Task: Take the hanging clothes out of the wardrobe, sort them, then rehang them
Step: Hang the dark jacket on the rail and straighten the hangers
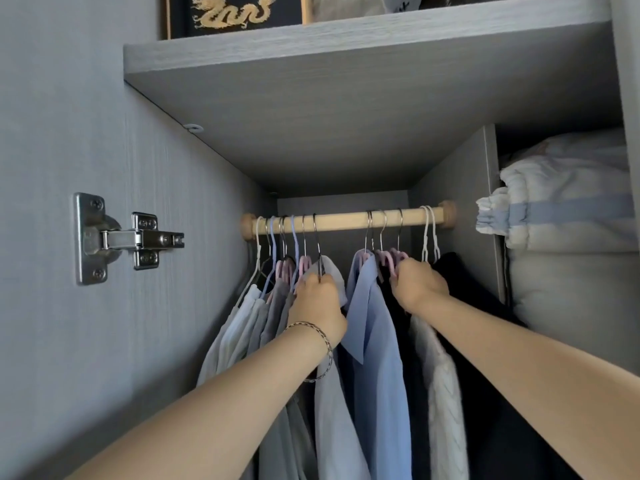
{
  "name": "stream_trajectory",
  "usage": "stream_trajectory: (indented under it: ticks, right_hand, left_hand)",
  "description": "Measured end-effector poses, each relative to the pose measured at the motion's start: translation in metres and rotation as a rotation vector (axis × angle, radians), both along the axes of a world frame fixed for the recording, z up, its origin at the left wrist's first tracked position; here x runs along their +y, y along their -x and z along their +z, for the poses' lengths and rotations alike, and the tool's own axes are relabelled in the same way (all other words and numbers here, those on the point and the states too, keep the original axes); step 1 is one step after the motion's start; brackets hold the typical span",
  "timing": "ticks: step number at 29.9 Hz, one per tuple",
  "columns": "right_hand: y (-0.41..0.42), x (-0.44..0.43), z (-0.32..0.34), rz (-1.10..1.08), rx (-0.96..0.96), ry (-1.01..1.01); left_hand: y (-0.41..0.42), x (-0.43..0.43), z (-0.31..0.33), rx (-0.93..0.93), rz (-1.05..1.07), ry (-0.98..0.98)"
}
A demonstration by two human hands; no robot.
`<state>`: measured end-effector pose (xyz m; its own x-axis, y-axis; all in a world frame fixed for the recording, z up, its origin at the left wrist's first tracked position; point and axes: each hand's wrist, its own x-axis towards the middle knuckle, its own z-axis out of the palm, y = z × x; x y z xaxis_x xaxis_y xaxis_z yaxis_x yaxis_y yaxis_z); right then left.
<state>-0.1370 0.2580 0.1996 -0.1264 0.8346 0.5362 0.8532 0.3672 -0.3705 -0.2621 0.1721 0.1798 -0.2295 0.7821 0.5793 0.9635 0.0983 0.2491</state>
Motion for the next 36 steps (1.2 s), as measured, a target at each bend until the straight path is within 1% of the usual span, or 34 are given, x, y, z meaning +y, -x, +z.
stream_trajectory:
  ticks: [2, 5, 8, 10, 11, 13, 15, 18, 19, 20, 21, 22, 23, 25, 26, 27, 28, 29, 31, 33, 34, 35, 36]
  right_hand:
    - [0.004, -0.001, -0.007, -0.001, 0.02, -0.026]
    - [0.01, 0.0, -0.012, 0.02, 0.032, -0.031]
    - [0.012, 0.001, -0.007, 0.001, 0.048, 0.027]
    - [0.012, -0.002, -0.002, 0.007, 0.118, 0.055]
    - [0.011, -0.003, 0.0, 0.031, 0.15, 0.066]
    - [0.007, -0.007, 0.004, 0.108, 0.153, 0.115]
    - [0.004, -0.009, 0.006, 0.122, 0.175, 0.144]
    - [0.001, -0.002, 0.004, 0.03, 0.297, 0.148]
    - [0.001, -0.002, 0.003, 0.01, 0.3, 0.15]
    - [0.001, -0.003, 0.002, -0.006, 0.265, 0.139]
    - [0.002, -0.006, 0.002, -0.018, 0.21, 0.087]
    - [0.003, -0.009, 0.002, -0.015, 0.152, -0.014]
    - [0.005, -0.013, 0.003, 0.022, 0.092, -0.147]
    - [0.014, -0.024, 0.006, 0.183, -0.069, -0.398]
    - [0.022, -0.029, 0.009, 0.274, -0.154, -0.455]
    - [0.035, -0.033, 0.01, 0.36, -0.195, -0.451]
    - [0.05, -0.034, 0.009, 0.431, -0.195, -0.391]
    - [0.067, -0.038, 0.008, 0.484, -0.149, -0.268]
    - [0.099, -0.045, 0.004, 0.526, 0.02, 0.063]
    - [0.121, -0.047, -0.002, 0.54, 0.227, 0.354]
    - [0.126, -0.044, -0.005, 0.544, 0.35, 0.433]
    - [0.132, -0.04, -0.006, 0.533, 0.456, 0.449]
    - [0.134, -0.038, -0.006, 0.51, 0.511, 0.427]
  left_hand:
    - [0.002, 0.002, 0.002, -0.049, -0.012, 0.013]
    - [0.006, 0.006, 0.001, -0.074, -0.041, 0.019]
    - [0.011, 0.01, -0.003, -0.104, -0.061, -0.011]
    - [0.011, 0.011, -0.003, -0.165, -0.089, -0.027]
    - [0.009, 0.011, -0.003, -0.193, -0.109, -0.029]
    - [0.001, 0.016, -0.003, -0.226, -0.172, -0.032]
    - [-0.014, 0.02, -0.004, -0.219, -0.233, -0.044]
    - [-0.037, 0.023, -0.005, -0.218, -0.279, -0.038]
    - [-0.042, 0.023, -0.003, -0.199, -0.284, -0.013]
    - [-0.044, 0.023, -0.002, -0.169, -0.295, 0.016]
    - [-0.043, 0.02, -0.001, -0.145, -0.312, 0.033]
    - [-0.04, 0.016, 0.002, -0.123, -0.315, 0.034]
    - [-0.034, 0.011, 0.005, -0.076, -0.281, -0.013]
    - [-0.014, 0.0, 0.012, 0.102, -0.122, -0.209]
    - [-0.001, -0.005, 0.016, 0.155, -0.04, -0.269]
    - [0.012, -0.01, 0.019, 0.153, 0.045, -0.258]
    - [0.026, -0.015, 0.022, 0.103, 0.122, -0.192]
    - [0.04, -0.018, 0.023, 0.03, 0.183, -0.098]
    - [0.06, -0.023, 0.021, -0.077, 0.216, 0.069]
    - [0.068, -0.027, 0.014, -0.115, 0.187, 0.116]
    - [0.069, -0.028, 0.01, -0.101, 0.183, 0.119]
    - [0.07, -0.028, 0.008, -0.061, 0.194, 0.124]
    - [0.069, -0.028, 0.005, -0.005, 0.211, 0.131]
